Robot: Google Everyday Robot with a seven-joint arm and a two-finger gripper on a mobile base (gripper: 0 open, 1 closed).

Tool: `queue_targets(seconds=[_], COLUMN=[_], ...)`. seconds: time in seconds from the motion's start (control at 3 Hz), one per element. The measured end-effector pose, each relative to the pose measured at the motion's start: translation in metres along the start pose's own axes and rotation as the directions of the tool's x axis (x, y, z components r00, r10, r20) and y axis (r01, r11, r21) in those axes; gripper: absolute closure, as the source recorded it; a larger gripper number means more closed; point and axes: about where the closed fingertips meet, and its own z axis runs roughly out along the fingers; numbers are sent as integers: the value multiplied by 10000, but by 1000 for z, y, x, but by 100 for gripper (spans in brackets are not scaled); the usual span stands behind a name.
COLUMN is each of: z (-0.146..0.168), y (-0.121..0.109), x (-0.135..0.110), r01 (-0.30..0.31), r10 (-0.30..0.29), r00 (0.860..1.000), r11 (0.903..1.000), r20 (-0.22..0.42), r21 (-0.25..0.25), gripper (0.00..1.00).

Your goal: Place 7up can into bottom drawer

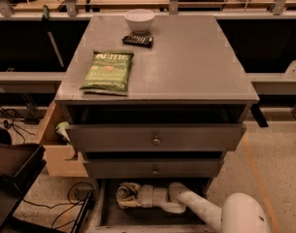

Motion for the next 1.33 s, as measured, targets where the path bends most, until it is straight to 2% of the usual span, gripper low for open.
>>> queue_targets(seconds=[0.33, 1.33], z=[2, 8], y=[1, 5], x=[0, -2], r01=[-9, -36], r10=[9, 37], r00=[10000, 10000], r11=[10000, 9999], r20=[18, 68], r21=[-33, -127], gripper=[83, 12])
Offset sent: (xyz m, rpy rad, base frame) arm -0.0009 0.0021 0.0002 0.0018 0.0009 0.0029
